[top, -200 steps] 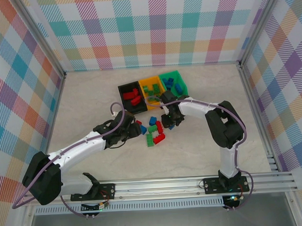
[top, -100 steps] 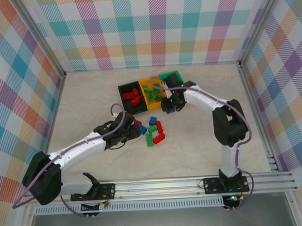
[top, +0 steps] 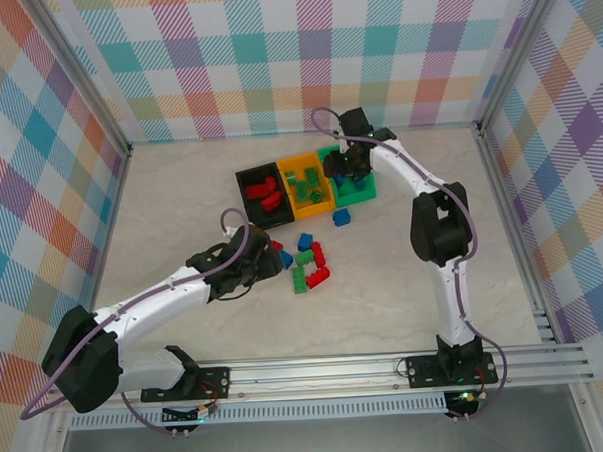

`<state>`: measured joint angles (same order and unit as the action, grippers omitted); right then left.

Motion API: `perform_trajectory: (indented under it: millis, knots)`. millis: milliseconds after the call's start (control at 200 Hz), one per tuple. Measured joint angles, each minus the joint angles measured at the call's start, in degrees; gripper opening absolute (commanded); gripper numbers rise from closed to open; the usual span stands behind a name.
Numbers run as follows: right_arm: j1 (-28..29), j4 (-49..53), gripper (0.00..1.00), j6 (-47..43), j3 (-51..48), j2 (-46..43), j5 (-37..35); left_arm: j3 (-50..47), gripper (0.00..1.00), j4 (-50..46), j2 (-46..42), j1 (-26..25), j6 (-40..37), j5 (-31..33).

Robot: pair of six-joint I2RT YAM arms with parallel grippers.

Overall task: Sort the legos into containers by color
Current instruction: Place the lego in the container, then pick up the lego from the center of the table.

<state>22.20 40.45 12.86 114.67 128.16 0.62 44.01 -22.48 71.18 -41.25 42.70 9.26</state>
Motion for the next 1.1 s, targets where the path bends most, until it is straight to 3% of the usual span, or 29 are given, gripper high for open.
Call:
perform_trajectory:
  millis: [130,400,595,895,1100]
  knots:
    - [0.3,-2.5,0.57,0.2,-7.6,-3.2,0.5,0.0,0.58,0.0,-0.5,0.0,0.0,0.7]
    - [2.0,-6.0,0.61,0.1,-29.1,-19.2,0.9,0.0,0.58,0.7,1.0,0.0,0.0,0.6]
    - [4.2,-8.4,0.62,0.1,-37.7,-20.9,0.7,0.0,0.58,1.9,2.6,-0.2,0.0,-0.2]
    - [5.0,-10.0,0.63,-0.1,-36.6,-15.6,-0.6,-0.1,0.58,1.6,2.0,-0.3,0.0,-0.2]
    - [5.0,-10.9,0.54,-0.2,-33.1,-11.2,-1.0,-1.0,0.58,1.4,-1.1,-0.3,0.2,0.4]
